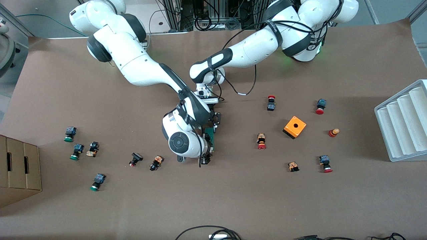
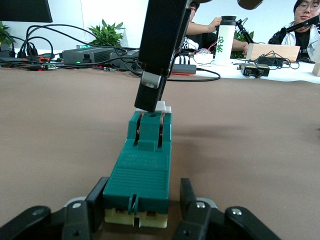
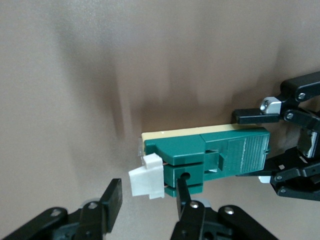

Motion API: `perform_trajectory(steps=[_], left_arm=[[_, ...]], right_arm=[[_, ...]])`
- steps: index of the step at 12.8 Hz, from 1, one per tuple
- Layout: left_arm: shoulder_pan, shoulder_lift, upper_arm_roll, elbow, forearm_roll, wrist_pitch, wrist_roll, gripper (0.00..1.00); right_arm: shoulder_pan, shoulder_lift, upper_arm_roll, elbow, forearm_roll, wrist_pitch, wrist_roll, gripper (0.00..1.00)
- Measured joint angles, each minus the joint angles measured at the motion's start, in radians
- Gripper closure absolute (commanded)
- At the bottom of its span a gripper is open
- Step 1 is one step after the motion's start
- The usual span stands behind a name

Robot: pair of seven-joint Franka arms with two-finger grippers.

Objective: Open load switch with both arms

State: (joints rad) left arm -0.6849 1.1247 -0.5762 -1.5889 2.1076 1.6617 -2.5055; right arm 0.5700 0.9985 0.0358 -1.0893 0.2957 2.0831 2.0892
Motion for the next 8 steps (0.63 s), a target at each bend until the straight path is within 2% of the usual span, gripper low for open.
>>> perform_trajectory(steps=[4,8], left_arm=[[0.000,0.000,-0.001,-0.001,-0.004,-0.004,0.000,0.54],[0.000,0.000,-0.001,-0.002,-0.008,-0.011,0.000,0.54]], right_arm=[[0.000,0.000,0.000,0.000,0.005,0.000,0.005,0.58],[-0.001,0.001,-0.001,0.000,0.013,0.000,0.006,0.62]])
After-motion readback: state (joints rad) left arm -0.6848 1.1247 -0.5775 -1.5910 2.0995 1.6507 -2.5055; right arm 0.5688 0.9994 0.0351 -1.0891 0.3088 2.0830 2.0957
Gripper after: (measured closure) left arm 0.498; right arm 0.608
